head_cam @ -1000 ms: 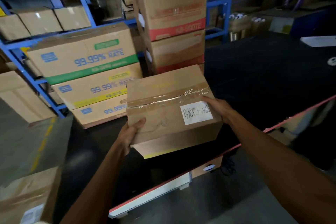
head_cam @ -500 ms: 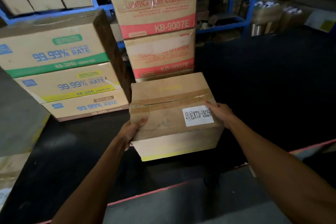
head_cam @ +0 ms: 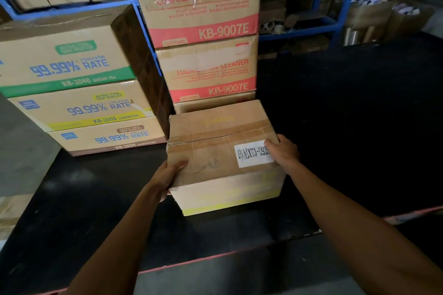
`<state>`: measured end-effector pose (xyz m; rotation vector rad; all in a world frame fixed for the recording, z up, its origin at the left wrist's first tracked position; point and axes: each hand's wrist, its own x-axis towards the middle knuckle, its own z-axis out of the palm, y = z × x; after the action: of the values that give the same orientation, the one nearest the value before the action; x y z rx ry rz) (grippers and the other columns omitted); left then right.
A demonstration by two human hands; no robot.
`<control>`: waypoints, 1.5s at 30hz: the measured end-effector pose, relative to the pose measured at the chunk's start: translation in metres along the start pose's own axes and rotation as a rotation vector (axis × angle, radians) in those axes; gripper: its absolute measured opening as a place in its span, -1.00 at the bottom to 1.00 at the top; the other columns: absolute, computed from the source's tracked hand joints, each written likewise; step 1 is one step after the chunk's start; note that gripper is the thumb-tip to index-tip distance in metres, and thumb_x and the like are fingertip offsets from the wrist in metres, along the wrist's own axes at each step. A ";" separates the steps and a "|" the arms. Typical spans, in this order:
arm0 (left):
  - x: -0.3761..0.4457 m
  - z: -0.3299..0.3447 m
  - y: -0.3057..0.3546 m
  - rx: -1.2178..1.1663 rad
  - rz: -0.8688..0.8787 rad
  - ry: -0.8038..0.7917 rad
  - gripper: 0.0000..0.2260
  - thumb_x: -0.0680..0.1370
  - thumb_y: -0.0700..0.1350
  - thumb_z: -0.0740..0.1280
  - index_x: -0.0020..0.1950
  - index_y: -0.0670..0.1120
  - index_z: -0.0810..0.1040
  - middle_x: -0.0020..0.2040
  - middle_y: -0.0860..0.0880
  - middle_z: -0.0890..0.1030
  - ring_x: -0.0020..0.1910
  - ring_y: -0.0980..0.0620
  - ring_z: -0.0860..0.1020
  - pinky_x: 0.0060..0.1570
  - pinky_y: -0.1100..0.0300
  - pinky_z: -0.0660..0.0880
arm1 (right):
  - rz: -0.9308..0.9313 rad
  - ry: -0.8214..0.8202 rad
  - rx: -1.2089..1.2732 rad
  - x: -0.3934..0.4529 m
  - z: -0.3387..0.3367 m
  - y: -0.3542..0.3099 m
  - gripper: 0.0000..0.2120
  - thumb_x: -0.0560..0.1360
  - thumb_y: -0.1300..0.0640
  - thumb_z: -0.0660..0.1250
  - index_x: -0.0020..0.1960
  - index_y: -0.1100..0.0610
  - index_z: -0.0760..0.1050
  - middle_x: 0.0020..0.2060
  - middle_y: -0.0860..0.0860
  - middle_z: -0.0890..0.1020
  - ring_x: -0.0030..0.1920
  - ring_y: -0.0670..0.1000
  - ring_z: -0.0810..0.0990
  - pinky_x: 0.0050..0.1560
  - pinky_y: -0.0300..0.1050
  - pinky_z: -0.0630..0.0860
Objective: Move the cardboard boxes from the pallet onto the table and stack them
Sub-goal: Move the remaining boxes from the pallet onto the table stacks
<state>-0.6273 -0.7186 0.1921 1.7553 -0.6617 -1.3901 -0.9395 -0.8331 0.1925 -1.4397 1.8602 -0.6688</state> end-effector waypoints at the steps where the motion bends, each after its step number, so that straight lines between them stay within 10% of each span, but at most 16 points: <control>1: -0.001 0.001 0.000 -0.004 0.009 0.002 -0.52 0.52 0.07 0.43 0.38 -0.02 0.41 0.21 -0.18 0.61 0.09 -0.22 0.63 -0.04 -0.08 0.60 | 0.004 0.027 -0.011 -0.002 0.002 0.001 -0.57 0.52 -0.14 0.26 0.31 0.03 0.49 0.08 0.08 0.61 0.07 0.16 0.58 0.09 -0.02 0.54; 15: -0.017 0.001 0.006 -0.027 -0.009 -0.012 -0.46 0.53 0.08 0.41 0.45 -0.04 0.36 0.22 -0.19 0.58 0.10 -0.23 0.62 -0.07 -0.10 0.59 | 0.014 0.055 -0.176 -0.020 0.002 -0.006 -0.57 0.54 -0.10 0.25 0.35 0.06 0.40 0.22 0.14 0.53 0.22 0.23 0.50 0.21 0.08 0.42; 23: -0.051 -0.037 0.001 0.053 0.127 0.174 -0.46 0.59 0.06 0.35 0.54 0.01 0.29 0.45 -0.07 0.42 0.37 -0.17 0.44 0.34 -0.23 0.36 | -0.321 0.029 -0.368 -0.068 0.030 -0.067 -0.50 0.58 -0.07 0.23 0.48 0.02 0.28 0.45 0.08 0.33 0.45 0.16 0.28 0.39 0.10 0.28; 30: -0.092 -0.132 -0.026 -0.005 0.291 0.326 -0.59 0.60 -0.05 0.36 0.44 0.00 0.41 0.23 -0.04 0.53 0.17 -0.03 0.53 0.10 0.03 0.49 | -0.457 -0.212 -0.091 -0.153 0.124 -0.145 -0.66 0.58 -0.11 0.27 0.31 -0.03 0.47 0.20 0.00 0.61 0.23 0.12 0.54 0.16 0.07 0.51; 45: -0.152 -0.462 -0.169 -0.094 0.205 0.620 -0.70 0.59 -0.19 0.36 0.32 -0.10 0.47 0.00 -0.22 0.62 -0.10 -0.13 0.55 -0.01 -0.10 0.53 | -0.550 -0.619 -0.054 -0.371 0.409 -0.270 -0.69 0.59 -0.06 0.29 0.28 0.03 0.56 0.14 -0.01 0.67 0.17 0.01 0.61 0.13 -0.21 0.45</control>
<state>-0.2349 -0.3854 0.1790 1.8473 -0.4078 -0.6670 -0.4000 -0.5391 0.2091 -1.9434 1.0178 -0.3499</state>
